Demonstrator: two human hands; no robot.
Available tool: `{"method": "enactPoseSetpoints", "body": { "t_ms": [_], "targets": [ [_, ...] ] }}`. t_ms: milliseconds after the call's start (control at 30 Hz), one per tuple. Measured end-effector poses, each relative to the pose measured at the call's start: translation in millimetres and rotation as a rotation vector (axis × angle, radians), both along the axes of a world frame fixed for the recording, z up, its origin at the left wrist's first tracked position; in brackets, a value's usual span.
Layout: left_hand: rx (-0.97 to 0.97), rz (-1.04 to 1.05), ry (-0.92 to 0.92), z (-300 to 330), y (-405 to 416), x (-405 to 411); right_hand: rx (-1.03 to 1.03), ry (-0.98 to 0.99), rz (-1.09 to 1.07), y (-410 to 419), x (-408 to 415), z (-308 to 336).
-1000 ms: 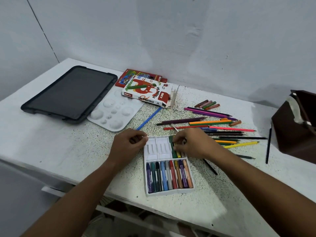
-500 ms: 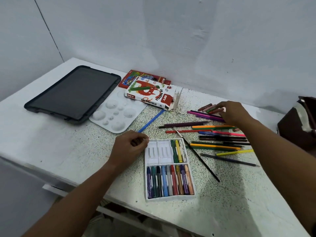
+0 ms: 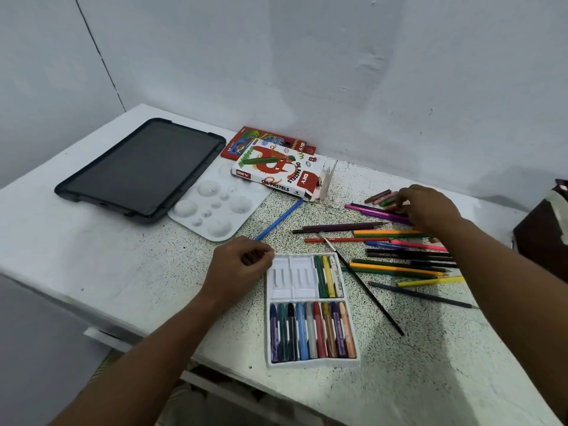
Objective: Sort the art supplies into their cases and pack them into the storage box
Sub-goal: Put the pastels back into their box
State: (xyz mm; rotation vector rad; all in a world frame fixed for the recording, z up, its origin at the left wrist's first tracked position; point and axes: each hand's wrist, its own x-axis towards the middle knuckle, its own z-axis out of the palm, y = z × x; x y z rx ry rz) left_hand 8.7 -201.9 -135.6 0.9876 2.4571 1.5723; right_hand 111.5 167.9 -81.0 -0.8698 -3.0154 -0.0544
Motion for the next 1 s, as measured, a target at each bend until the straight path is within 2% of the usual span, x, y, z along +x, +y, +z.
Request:
{"method": "enactPoseSetpoints", "body": {
  "t_ms": [100, 267, 400, 433, 500, 567, 667, 800, 867, 1000],
  "targets": [
    [0.003, 0.002, 0.0, 1, 0, 0, 0.016, -0.043, 0.01, 1, 0, -1],
    [0.007, 0.001, 0.012, 1, 0, 1, 0.01, -0.004, 0.084, 4, 10, -5],
    [0.01, -0.002, -0.008, 0, 0, 0, 0.091, 0.149, 0.128, -2, 10, -2],
    [0.009, -0.004, -0.008, 0, -1, 0, 0.039, 0.227, 0.142, -11, 8, 2],
    [0.006, -0.005, -0.002, -1, -1, 0, -0.202, 0.374, 0.134, -46, 3, 15],
    [0.004, 0.0, -0.006, -1, -1, 0, -0.441, 0.42, 0.144, -88, 1, 27],
    [-0.004, -0.011, 0.005, 0, -1, 0, -0.737, 0.36, 0.134, -140, 4, 35],
    [-0.017, -0.016, 0.004, 0, -1, 0, -0.903, 0.176, 0.113, -181, 5, 38],
    [-0.026, -0.011, 0.001, 1, -1, 0, -0.887, 0.103, 0.108, -192, 5, 36],
    [-0.021, -0.014, -0.008, 3, -2, 2, -0.676, 0.007, 0.139, -204, 2, 31]
  ]
}}
